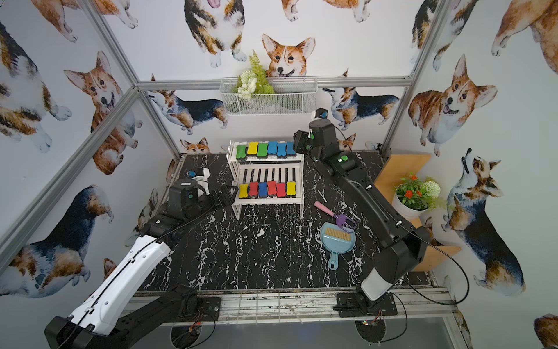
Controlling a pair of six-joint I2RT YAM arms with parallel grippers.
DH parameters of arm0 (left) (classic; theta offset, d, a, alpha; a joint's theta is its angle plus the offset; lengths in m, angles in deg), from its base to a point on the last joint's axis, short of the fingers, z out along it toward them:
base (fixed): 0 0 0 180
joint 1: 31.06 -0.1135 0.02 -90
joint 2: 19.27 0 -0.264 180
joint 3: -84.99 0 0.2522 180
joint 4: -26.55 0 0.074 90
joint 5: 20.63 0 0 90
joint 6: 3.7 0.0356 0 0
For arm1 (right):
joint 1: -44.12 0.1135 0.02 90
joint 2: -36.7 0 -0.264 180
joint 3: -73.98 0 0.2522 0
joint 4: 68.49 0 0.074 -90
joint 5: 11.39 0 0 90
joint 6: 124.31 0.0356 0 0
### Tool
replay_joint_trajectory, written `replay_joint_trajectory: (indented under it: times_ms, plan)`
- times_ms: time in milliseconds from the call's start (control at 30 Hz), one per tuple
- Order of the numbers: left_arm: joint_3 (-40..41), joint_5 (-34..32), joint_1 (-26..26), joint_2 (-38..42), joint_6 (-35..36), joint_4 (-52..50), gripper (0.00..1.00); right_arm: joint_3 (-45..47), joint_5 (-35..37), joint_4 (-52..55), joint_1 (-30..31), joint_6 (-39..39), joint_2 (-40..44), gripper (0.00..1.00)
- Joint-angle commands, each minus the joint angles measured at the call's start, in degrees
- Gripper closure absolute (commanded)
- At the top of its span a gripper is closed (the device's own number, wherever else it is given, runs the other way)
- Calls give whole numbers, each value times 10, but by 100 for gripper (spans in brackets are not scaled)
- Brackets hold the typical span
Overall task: Remove the whiteboard erasers from the shelf
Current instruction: Pick up the whiteboard eraser from the shelf.
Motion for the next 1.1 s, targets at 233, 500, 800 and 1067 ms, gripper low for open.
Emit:
replay_joint_trajectory:
  times_ms: [233,500,800,1067]
  plan:
    - [-1,-37,-1,-2,35,-3,0,-282,21,224,10,-42,-184,47]
    - [-4,-38,-4,-6,40,-8,0,-281,36,236,11,-50,-204,47]
    - [-1,-38,-8,-11,39,-10,0,-259,33,227,17,-54,-202,46]
    - [-1,-38,-11,-12,39,-12,0,-224,36,217,17,-56,-191,47]
